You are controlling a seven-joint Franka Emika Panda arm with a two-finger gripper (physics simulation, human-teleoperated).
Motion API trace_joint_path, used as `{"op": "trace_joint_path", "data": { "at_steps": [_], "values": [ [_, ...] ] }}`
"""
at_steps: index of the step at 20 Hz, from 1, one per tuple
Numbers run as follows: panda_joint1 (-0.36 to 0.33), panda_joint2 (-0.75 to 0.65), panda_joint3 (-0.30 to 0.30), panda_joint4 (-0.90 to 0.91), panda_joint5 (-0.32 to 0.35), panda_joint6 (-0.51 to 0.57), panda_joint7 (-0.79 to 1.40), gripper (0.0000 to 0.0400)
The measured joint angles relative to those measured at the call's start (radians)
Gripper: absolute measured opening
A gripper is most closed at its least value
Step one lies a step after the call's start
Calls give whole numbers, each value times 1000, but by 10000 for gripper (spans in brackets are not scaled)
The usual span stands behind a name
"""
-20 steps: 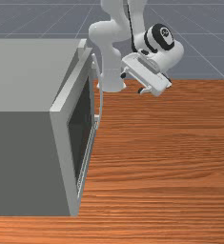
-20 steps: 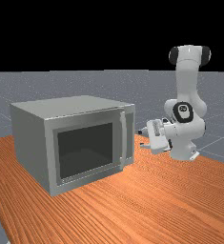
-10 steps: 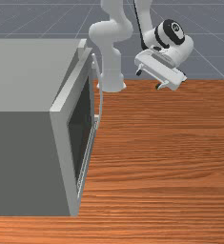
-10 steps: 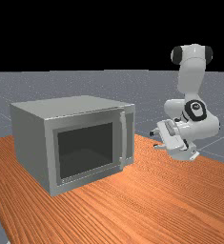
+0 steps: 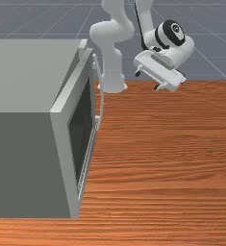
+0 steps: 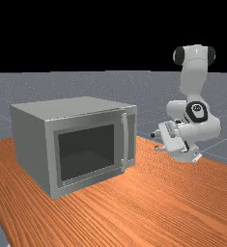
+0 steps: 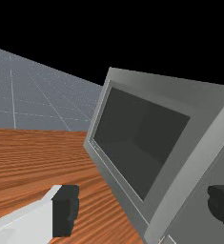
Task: Open the microwave
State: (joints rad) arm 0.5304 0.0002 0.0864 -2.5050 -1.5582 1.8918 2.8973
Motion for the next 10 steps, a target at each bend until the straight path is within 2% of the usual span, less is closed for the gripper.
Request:
{"op": "trace_joint_path", "data": {
  "at_steps": [1,4,5,8,9,10],
  "values": [
    [-5,-2,-9,6,28,13,0,400],
    [-25,-10,-26,-4,6,22,0,400],
    [-35,-19,-44,-5,27,83,0,400],
    [-57,-11,-60,-8,3,94,0,400],
    [-67,-37,-80,-23,14,165,0,400],
    [-75,-47,-88,-28,15,177,0,400]
  ]
}}
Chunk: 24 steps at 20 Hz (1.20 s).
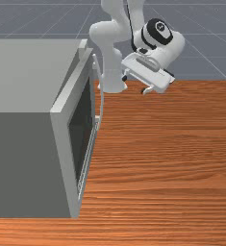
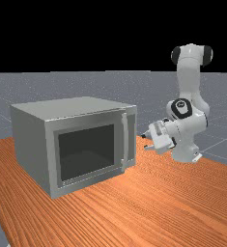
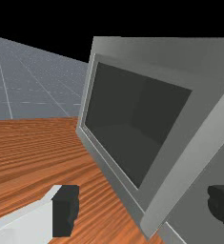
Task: Open the microwave
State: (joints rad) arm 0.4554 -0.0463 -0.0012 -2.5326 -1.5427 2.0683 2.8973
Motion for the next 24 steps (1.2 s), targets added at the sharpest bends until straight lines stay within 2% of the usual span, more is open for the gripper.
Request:
{"op": "trace_joint_path", "data": {
  "at_steps": [6,7,10,11,15,18,19,20,21,22,24],
  "values": [
    [-14,-20,-9,-5,0,11,0,400],
    [-16,-55,-19,-43,31,52,0,400],
    [-11,-77,-10,-96,19,32,0,400],
    [-11,-106,-12,-118,-14,58,0,400],
    [-1,-156,-4,-127,28,52,0,400],
    [-5,-194,-9,-138,36,55,0,400],
    [-10,-189,-7,-147,-5,30,0,400],
    [-57,-263,-151,-161,-151,276,0,400],
    [-122,-313,-216,-162,-155,313,0,400],
    [-152,-347,-269,-166,-245,382,0,400],
    [-152,-343,-256,-171,-265,352,-32,400]
  ]
}}
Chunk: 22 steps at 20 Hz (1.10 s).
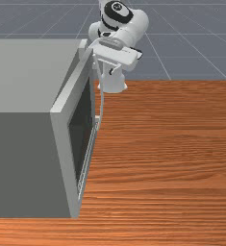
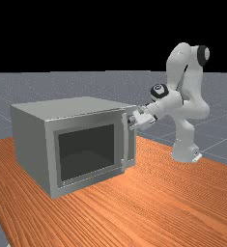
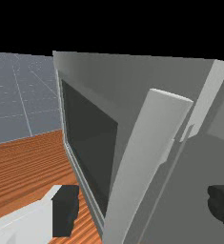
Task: Open the microwave
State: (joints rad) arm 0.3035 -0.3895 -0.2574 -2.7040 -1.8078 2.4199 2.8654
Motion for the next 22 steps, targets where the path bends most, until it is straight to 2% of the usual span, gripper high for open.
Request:
{"op": "trace_joint_path", "data": {
  "at_steps": [1,5,6,7,8,10,11,14,15,17,18,22],
  "values": [
    [6,22,2,14,42,-25,-16,400],
    [24,43,-23,23,33,-7,12,400],
    [28,50,-34,27,-1,12,32,400],
    [41,103,-5,48,6,-110,-36,400],
    [48,109,-14,51,5,-104,-28,400],
    [60,106,-35,48,-9,-78,-22,400],
    [66,97,-58,52,-6,-26,-13,400],
    [89,97,-86,50,-45,3,-9,379],
    [97,120,-116,76,-20,67,-42,400],
    [123,156,-148,63,-70,105,0,389],
    [142,157,-161,69,-82,128,11,400],
    [170,197,-237,129,-165,230,0,390]
  ]
}}
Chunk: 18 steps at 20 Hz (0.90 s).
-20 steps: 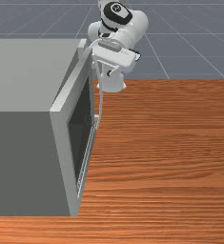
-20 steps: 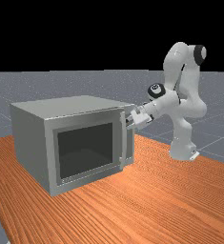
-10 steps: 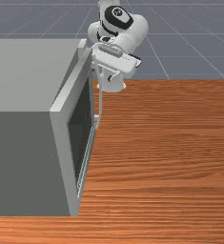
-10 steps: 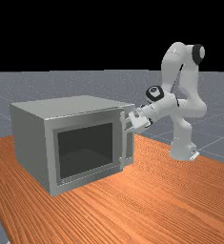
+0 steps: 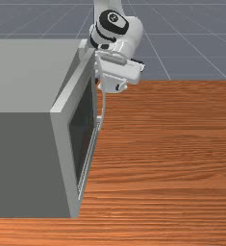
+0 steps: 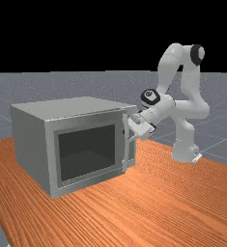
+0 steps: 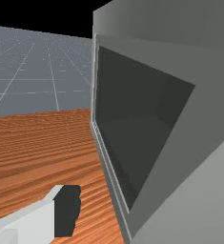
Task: Open the microwave
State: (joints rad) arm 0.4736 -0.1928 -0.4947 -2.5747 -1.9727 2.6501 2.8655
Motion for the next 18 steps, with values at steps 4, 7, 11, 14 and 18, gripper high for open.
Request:
{"op": "trace_joint_path", "data": {
  "at_steps": [4,7,11,14,18],
  "values": [
    [38,6,-70,14,-59,100,-26,397],
    [76,-40,-110,-99,-82,140,-44,400],
    [194,13,-127,-56,-82,112,32,395],
    [225,64,-113,-68,-5,41,32,400],
    [215,131,-79,41,128,-145,30,400]
  ]
}}
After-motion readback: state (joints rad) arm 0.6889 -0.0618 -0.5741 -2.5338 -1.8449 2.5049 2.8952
